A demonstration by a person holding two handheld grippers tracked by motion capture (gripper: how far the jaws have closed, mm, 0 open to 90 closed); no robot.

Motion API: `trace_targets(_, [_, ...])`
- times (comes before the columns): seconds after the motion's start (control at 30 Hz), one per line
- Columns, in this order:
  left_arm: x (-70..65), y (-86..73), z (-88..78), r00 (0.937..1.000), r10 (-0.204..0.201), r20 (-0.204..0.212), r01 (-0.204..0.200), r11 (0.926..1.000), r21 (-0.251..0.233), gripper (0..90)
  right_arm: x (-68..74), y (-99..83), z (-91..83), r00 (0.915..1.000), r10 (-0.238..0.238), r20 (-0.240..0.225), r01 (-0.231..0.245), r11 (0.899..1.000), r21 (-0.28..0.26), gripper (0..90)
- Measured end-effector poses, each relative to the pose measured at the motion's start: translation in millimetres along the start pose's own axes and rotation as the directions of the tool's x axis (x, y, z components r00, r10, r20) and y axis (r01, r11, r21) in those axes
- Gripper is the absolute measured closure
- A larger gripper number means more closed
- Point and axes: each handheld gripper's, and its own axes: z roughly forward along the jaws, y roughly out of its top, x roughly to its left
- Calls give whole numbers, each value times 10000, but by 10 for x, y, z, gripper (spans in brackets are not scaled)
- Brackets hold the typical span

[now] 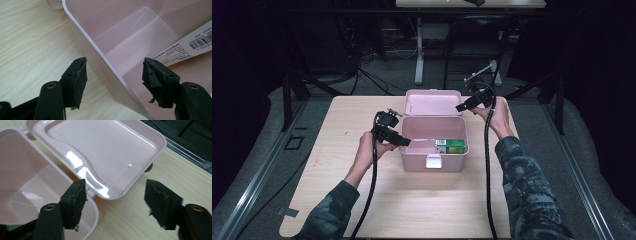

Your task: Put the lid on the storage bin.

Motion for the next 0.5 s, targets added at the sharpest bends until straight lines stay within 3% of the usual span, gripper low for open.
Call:
trace_targets(0.23, [-58, -9, 29, 9994, 25, -345, -27, 10000, -66, 523, -98, 31, 230, 9972, 636, 397, -632, 9980, -97, 539])
trace_targets(0.4, [-53, -25, 30, 9979, -151, -623, 139, 9997, -195, 619, -166, 23, 323, 9897, 1197, 783, -1174, 9925, -336, 601])
trace_targets(0.5, [-57, -27, 28, 9976, -166, -667, 154, 9997, -186, 626, -221, 3, 375, 9850, 1475, 890, -1449, 9888, -353, 618])
